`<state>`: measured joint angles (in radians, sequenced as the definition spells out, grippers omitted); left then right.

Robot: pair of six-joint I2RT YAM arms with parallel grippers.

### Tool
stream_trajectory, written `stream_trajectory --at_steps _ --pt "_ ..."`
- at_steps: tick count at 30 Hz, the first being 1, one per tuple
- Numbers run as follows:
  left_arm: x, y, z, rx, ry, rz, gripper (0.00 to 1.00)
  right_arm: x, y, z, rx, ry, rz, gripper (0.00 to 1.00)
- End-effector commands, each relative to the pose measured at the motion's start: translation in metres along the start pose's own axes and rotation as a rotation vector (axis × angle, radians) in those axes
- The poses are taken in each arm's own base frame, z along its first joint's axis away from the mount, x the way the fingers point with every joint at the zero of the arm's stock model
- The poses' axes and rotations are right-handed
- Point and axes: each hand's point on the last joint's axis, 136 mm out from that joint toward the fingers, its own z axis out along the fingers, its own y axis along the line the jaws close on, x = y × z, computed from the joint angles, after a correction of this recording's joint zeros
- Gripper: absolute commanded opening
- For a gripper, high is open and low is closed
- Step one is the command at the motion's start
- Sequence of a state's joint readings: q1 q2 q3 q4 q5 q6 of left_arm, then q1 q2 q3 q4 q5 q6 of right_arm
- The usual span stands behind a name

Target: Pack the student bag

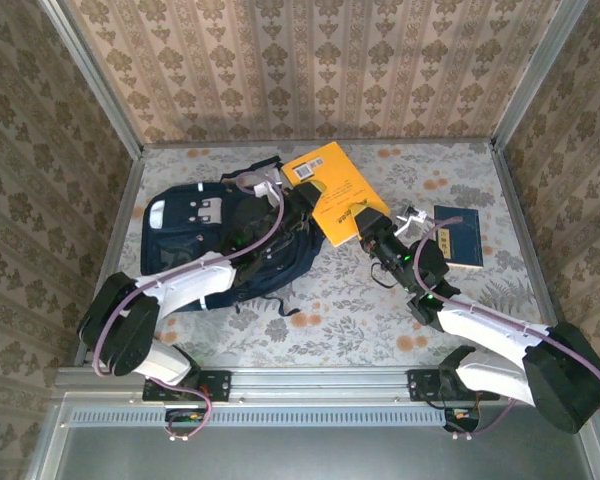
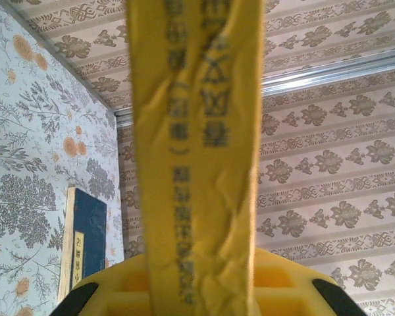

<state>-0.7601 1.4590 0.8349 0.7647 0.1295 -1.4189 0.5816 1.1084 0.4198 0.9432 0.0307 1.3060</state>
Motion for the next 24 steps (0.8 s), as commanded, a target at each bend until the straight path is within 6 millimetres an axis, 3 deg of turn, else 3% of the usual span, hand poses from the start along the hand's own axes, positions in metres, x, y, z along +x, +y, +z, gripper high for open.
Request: stream_trajectory --at_steps 1,4,5,8,11,19,24 --pt "-0.004 -0.023 -0.006 0.078 -0.037 0.002 0.0 -0.02 0.028 0.002 -0.08 -0.101 -0.007 0.29" --pt "0.002 -0.02 -0.004 0.08 0.002 0.016 0.01 -0.021 0.021 0.002 -0.053 -0.108 -0.022 0.05" --pt "0.005 -0.02 -0.003 0.084 0.024 0.026 0.1 -0.021 0.02 0.001 -0.045 -0.108 -0.027 0.0" --pt "0.006 -0.012 -0.007 0.064 0.076 0.06 0.43 -0.023 0.013 -0.005 -0.007 -0.112 -0.05 0.0" --pt "-0.005 0.006 -0.021 -0.018 0.09 0.113 0.56 -0.026 0.002 -0.015 0.066 -0.109 -0.094 0.0" --pt "-0.062 0.055 -0.09 -0.473 0.067 0.383 0.61 -0.038 -0.053 -0.062 0.28 -0.098 -0.163 0.0" --pt "-0.089 0.079 -0.11 -0.651 0.099 0.409 0.61 -0.036 -0.082 -0.085 0.331 -0.073 -0.12 0.0"
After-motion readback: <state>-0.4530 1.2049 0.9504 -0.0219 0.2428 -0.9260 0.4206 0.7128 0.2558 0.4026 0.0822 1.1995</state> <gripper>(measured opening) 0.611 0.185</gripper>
